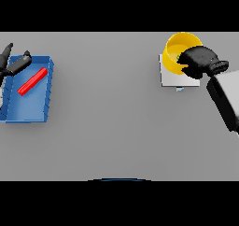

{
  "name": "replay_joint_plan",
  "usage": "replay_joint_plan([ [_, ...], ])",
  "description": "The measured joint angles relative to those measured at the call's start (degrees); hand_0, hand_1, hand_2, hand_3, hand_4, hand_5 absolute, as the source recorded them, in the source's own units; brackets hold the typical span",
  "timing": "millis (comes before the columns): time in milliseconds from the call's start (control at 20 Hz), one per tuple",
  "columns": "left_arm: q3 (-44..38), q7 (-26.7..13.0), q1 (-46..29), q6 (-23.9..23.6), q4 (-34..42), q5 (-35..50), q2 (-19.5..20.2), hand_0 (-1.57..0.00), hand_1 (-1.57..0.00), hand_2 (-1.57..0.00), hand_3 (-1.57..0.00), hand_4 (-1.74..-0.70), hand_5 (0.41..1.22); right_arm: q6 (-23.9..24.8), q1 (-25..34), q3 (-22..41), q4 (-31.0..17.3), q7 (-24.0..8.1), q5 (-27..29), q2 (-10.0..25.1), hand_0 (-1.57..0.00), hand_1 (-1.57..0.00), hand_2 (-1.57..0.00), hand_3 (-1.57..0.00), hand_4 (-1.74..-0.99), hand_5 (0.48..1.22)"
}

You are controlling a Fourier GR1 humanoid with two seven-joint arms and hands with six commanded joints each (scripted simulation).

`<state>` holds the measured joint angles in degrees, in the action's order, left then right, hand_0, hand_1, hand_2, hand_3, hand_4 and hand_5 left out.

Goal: Pick up the red beaker and tilt it to pour out 1 green nut into yellow bowl. Pick up the yellow bowl and place it on the metallic measuring scale.

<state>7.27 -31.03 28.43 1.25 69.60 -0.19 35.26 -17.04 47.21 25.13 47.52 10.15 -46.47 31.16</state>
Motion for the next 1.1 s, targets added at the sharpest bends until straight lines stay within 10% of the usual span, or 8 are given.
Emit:
replay_joint_plan([
  [450, 0.0, 0.1, -0.8, 0.8, 0.8, 0.1, 0.9, 0.0, 0.0, 0.0, 0.0, -0.84, 0.783, 1.9, 0.7, -0.2, -7.3, 1.1, 0.1, -2.0, -1.57, -1.57, -1.37, -1.45, -1.741, 1.221],
  [600, 0.2, -0.5, 0.6, 0.8, -0.4, -0.2, 0.5, 0.0, 0.0, 0.0, 0.0, -0.84, 0.775, 2.3, 0.9, -0.3, -7.6, 0.5, 0.2, -2.3, -1.56, -1.43, -1.34, -1.11, -1.682, 1.221],
  [850, 0.1, -0.7, 0.5, 0.9, 0.0, 0.1, 0.5, 0.0, 0.0, 0.0, 0.0, -0.84, 0.764, -1.0, 0.8, -1.9, -7.3, -1.5, 2.4, -2.2, -0.76, -0.67, -0.58, -0.48, -1.513, 0.923],
  [1100, 0.1, -0.1, -0.2, 0.9, -0.1, 0.2, 0.4, 0.0, 0.0, 0.0, 0.0, -0.83, 0.75, -2.0, 1.0, -2.2, -7.6, -1.2, 2.9, -1.9, -0.25, -0.24, -0.19, -0.16, -1.448, 0.824],
])
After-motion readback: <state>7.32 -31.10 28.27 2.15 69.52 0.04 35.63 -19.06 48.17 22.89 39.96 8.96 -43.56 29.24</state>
